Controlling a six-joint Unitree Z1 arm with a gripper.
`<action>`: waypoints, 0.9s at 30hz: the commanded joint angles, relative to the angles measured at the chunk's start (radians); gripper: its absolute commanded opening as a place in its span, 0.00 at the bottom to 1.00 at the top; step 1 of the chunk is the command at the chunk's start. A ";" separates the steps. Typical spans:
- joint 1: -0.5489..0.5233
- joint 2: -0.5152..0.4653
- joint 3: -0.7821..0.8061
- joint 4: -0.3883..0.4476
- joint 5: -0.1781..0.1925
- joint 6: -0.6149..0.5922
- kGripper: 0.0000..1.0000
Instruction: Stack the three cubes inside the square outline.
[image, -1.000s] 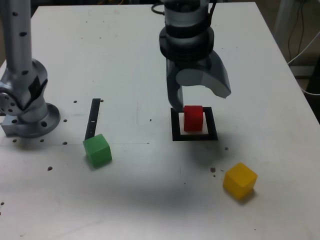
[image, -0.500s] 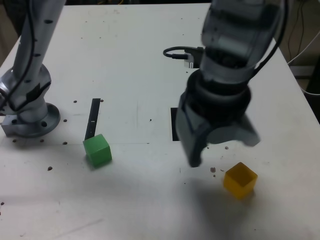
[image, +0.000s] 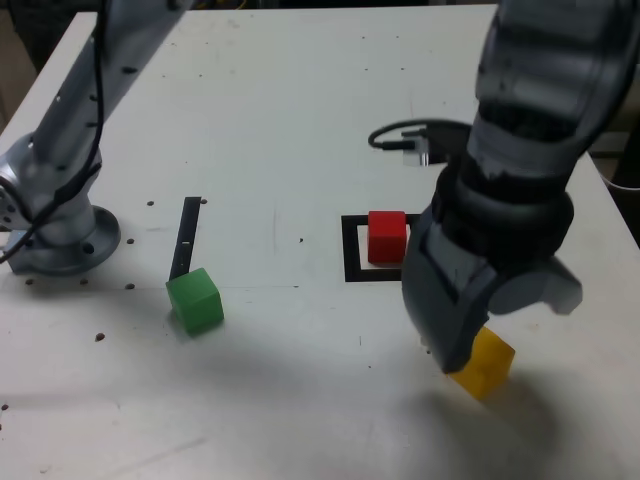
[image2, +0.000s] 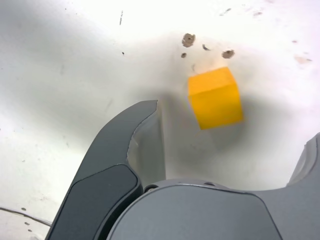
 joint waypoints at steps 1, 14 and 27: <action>0.001 0.012 0.010 -0.007 -0.009 -0.005 0.98; 0.036 0.040 0.065 -0.044 -0.024 0.012 0.96; 0.042 0.098 0.049 -0.067 -0.051 0.033 0.91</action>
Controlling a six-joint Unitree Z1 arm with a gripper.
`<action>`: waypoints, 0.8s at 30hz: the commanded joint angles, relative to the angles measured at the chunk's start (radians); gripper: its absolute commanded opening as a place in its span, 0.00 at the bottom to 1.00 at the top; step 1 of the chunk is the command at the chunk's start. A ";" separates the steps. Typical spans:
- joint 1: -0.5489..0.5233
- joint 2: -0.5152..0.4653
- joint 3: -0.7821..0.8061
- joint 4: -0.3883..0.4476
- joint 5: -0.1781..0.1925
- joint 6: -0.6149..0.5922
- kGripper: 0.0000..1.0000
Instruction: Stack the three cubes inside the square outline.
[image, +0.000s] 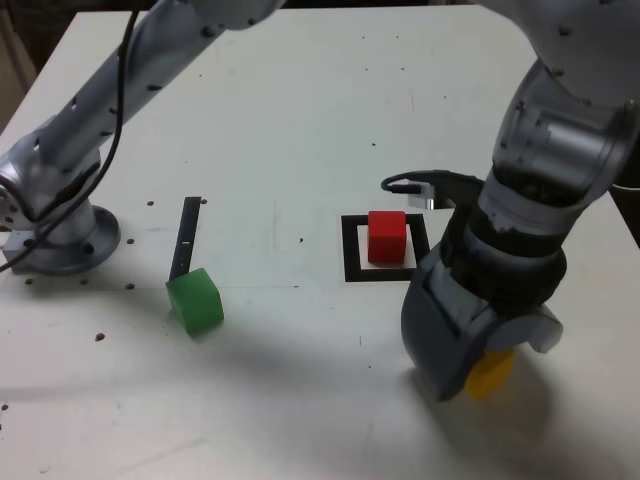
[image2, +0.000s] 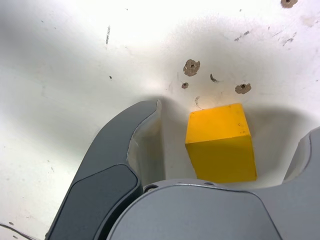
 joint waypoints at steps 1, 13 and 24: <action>0.001 0.012 -0.012 -0.002 -0.006 0.011 0.90; 0.012 0.026 -0.023 -0.007 -0.007 0.065 0.67; 0.022 0.023 -0.021 0.010 -0.024 0.096 0.56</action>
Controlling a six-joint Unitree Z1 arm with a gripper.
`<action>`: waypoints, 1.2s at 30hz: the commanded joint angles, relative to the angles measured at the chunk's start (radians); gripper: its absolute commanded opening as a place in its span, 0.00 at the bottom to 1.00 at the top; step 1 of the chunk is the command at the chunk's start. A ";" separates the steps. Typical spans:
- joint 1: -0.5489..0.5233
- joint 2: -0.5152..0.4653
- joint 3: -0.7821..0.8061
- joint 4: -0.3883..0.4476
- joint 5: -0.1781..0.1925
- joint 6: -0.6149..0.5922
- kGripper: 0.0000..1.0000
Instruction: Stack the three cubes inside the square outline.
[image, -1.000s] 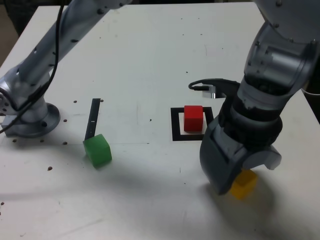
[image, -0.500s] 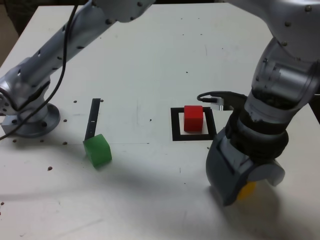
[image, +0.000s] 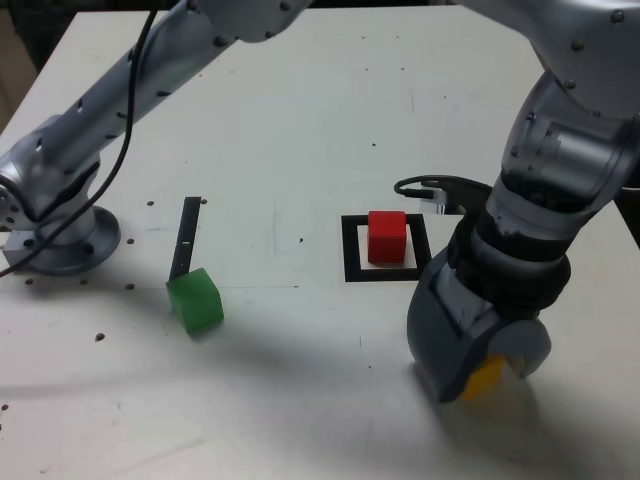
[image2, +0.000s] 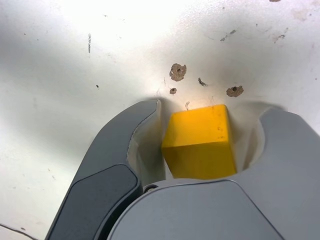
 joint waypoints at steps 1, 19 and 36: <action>0.003 -0.007 -0.003 0.005 -0.008 0.005 0.55; 0.002 -0.117 0.041 0.053 0.024 0.063 0.16; 0.065 -0.434 0.300 0.106 0.224 0.580 0.02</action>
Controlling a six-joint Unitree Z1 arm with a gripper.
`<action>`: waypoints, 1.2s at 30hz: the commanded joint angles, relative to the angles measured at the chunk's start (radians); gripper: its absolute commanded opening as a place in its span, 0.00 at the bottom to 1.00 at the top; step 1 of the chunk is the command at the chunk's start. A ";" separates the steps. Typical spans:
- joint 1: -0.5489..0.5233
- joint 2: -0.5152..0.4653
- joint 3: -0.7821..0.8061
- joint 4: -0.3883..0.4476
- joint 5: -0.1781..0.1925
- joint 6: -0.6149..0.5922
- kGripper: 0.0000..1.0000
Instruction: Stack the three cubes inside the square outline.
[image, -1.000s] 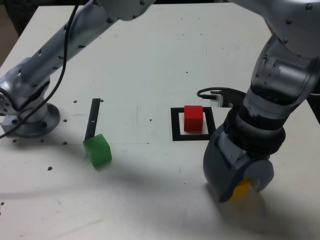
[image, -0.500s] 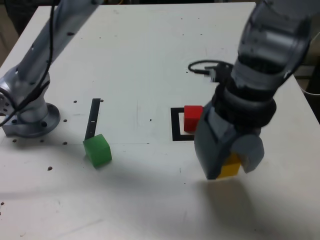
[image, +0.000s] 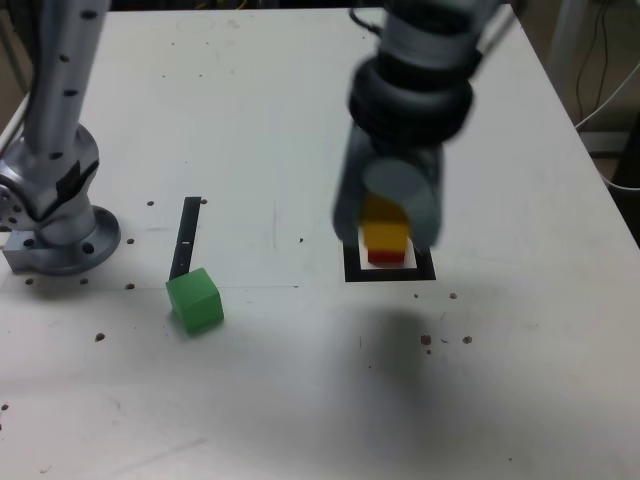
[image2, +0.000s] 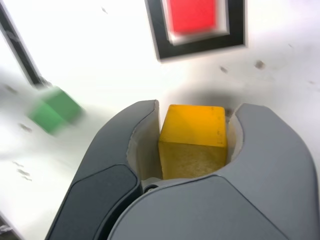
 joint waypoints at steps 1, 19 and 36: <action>0.032 -0.074 0.043 0.000 0.011 0.092 0.01; 0.123 -0.029 0.178 -0.198 0.002 0.159 0.01; 0.202 -0.019 0.200 -0.191 -0.061 0.087 0.00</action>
